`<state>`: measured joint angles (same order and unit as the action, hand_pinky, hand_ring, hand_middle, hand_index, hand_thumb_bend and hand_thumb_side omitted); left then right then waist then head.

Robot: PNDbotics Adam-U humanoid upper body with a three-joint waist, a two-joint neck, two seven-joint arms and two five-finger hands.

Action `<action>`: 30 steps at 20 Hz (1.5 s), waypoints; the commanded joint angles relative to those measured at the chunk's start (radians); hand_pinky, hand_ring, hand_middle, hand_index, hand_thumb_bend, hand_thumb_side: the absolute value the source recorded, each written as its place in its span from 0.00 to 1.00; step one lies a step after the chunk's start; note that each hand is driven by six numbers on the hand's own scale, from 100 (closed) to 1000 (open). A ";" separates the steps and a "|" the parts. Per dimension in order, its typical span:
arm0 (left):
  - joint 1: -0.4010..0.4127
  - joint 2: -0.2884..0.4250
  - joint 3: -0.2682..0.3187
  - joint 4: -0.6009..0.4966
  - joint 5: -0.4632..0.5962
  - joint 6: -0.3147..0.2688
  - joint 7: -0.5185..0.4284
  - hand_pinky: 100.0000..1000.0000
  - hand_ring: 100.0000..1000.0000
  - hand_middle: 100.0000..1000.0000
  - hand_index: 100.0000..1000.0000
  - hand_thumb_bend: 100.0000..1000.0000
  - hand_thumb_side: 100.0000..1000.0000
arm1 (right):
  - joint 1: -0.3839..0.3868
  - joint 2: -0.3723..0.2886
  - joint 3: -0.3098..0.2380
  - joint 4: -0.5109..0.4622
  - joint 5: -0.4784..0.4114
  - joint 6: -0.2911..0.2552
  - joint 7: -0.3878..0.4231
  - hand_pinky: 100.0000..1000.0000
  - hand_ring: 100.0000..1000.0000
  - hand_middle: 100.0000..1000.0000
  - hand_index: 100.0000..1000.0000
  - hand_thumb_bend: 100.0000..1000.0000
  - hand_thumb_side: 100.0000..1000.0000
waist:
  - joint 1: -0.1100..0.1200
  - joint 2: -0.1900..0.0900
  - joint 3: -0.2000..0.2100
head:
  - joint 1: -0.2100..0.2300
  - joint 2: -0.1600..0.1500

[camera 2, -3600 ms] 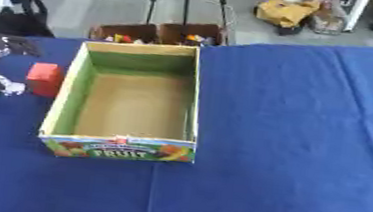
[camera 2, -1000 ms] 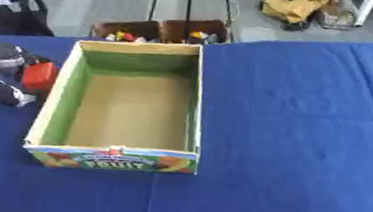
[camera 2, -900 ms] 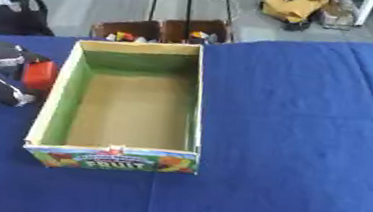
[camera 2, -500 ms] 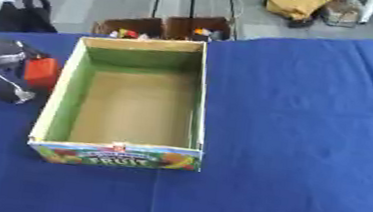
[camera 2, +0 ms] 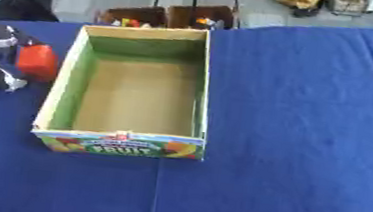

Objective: Pick up objects on the table and place them in the box.

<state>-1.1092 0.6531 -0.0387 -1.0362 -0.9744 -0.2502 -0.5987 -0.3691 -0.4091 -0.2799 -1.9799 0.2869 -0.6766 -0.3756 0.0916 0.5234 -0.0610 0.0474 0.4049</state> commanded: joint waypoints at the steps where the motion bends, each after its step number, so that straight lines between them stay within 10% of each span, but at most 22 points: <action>1: -0.013 0.055 0.005 -0.044 0.032 0.001 -0.016 0.50 0.51 0.45 0.76 0.00 0.16 | -0.001 -0.012 -0.008 -0.020 -0.007 0.009 -0.003 0.65 0.77 0.45 0.69 0.10 0.92 | 0.009 -0.117 0.006 | -0.015 0.020; 18: -0.025 0.079 -0.021 -0.366 0.272 0.030 -0.115 0.49 0.49 0.44 0.76 0.00 0.16 | 0.011 -0.007 -0.005 -0.020 -0.025 0.029 -0.006 0.65 0.77 0.46 0.69 0.03 0.88 | 0.010 -0.178 0.031 | -0.049 0.058; 30: -0.065 -0.048 -0.099 -0.485 0.330 0.053 -0.203 0.48 0.49 0.44 0.76 0.00 0.16 | 0.003 -0.002 0.001 -0.020 -0.038 0.027 -0.001 0.65 0.77 0.47 0.69 0.02 0.86 | 0.015 -0.181 0.006 | -0.045 0.049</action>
<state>-1.1551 0.6042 -0.1323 -1.5155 -0.6437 -0.1974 -0.7923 -0.3534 -0.3989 -0.2767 -1.9808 0.2571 -0.6501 -0.3781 0.0956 0.3622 -0.0559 0.0010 0.4570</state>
